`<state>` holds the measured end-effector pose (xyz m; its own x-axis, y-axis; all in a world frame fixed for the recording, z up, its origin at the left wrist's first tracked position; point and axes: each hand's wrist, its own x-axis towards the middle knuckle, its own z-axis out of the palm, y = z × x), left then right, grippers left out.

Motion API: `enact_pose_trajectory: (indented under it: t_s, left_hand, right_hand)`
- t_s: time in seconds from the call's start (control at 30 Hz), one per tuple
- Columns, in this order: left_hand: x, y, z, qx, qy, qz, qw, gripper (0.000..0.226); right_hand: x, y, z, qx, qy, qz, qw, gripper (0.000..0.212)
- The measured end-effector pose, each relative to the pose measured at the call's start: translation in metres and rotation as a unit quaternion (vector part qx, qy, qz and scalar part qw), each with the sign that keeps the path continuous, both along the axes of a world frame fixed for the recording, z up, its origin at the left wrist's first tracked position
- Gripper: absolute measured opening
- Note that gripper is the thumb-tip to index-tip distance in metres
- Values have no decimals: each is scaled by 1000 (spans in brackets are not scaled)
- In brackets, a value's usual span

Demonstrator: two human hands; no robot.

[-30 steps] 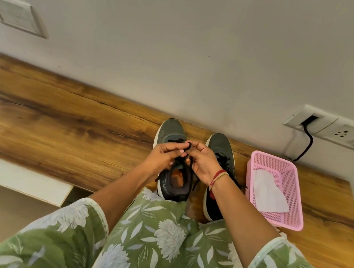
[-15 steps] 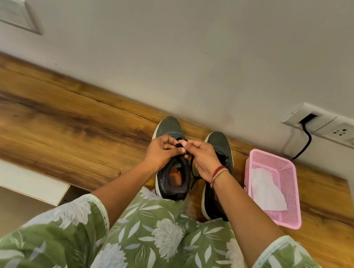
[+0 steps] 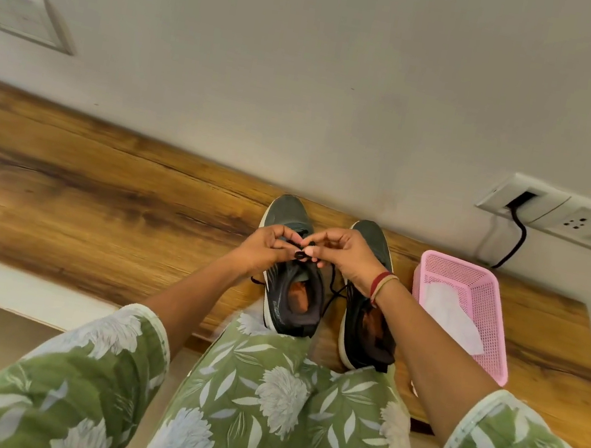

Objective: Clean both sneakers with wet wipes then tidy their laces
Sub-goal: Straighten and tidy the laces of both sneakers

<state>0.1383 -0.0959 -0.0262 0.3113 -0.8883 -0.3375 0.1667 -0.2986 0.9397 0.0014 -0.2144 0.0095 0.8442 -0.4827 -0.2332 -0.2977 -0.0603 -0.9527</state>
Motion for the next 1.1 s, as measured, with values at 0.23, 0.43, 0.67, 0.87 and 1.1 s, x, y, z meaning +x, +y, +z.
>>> enact_pose_trajectory:
  t_s: [0.23, 0.43, 0.67, 0.87, 1.1]
  left_hand:
    - [-3, 0, -5, 22, -42, 46, 998, 25]
    - [-4, 4, -2, 19, -110, 95, 989, 24]
    - [-8, 10, 0, 8, -108, 88, 990, 20]
    - [-8, 2, 9, 10, -116, 1, 993, 31]
    - [-2, -2, -3, 36, -185, 33, 981, 23]
  right_hand:
    - [1, 7, 2, -205, 64, 36, 976, 15]
    - [7, 29, -1, -500, 70, 81, 859, 6]
    - [5, 39, -16, -455, 39, -53, 888, 6]
    - [3, 39, -17, -434, 42, -75, 897, 9]
    - [7, 36, -18, -339, 28, -140, 930, 12]
